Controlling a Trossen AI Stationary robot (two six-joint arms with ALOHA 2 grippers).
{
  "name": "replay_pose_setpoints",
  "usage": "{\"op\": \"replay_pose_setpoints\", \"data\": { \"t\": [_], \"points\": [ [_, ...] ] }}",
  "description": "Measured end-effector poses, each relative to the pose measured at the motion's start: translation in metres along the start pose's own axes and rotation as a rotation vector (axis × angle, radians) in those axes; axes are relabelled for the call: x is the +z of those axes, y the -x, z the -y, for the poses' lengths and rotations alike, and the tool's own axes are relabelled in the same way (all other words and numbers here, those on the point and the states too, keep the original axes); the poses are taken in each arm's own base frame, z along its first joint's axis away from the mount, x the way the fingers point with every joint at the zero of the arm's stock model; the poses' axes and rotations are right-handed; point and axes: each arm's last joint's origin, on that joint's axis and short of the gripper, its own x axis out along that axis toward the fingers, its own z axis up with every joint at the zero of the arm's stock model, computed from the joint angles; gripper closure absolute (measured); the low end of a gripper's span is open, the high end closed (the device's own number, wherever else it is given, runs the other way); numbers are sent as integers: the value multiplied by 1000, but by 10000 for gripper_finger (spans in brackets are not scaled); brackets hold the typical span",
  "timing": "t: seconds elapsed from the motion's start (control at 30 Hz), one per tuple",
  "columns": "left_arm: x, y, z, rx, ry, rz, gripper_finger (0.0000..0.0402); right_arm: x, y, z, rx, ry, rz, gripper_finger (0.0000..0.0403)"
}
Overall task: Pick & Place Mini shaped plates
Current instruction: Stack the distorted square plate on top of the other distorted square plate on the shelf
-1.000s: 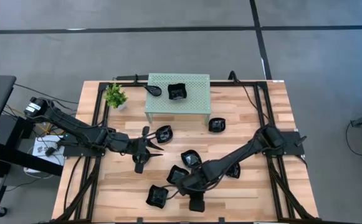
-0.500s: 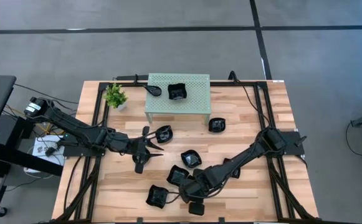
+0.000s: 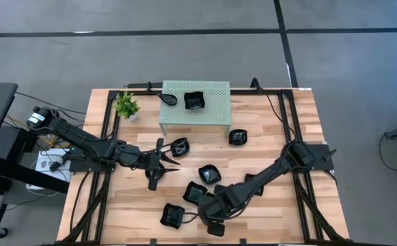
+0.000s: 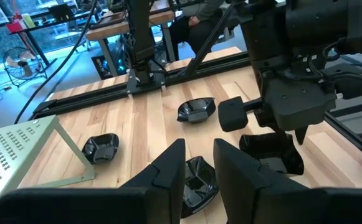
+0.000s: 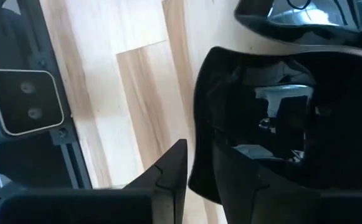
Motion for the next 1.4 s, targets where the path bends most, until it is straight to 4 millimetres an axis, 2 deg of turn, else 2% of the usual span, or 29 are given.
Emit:
{"op": "replay_pose_setpoints", "data": {
  "t": [0.17,0.37,0.67,1.0,1.1,1.23,1.4],
  "points": [
    [0,0,0,1,1,4,316,0,0,-2,9,12,14,331],
    [0,0,0,1,3,5,316,-9,-13,7,-12,10,-19,331],
    [1,0,0,1,10,7,316,-8,-13,13,-43,38,-34,333],
    [1,0,0,1,13,7,316,-5,-12,15,-8,80,-50,395],
    [1,0,0,2,14,11,316,-1,-6,10,31,84,-56,389],
    [2,0,0,3,16,16,316,12,15,-5,86,154,-5,399],
    [2,0,0,3,17,18,316,21,43,-12,19,218,32,398]
  ]
}}
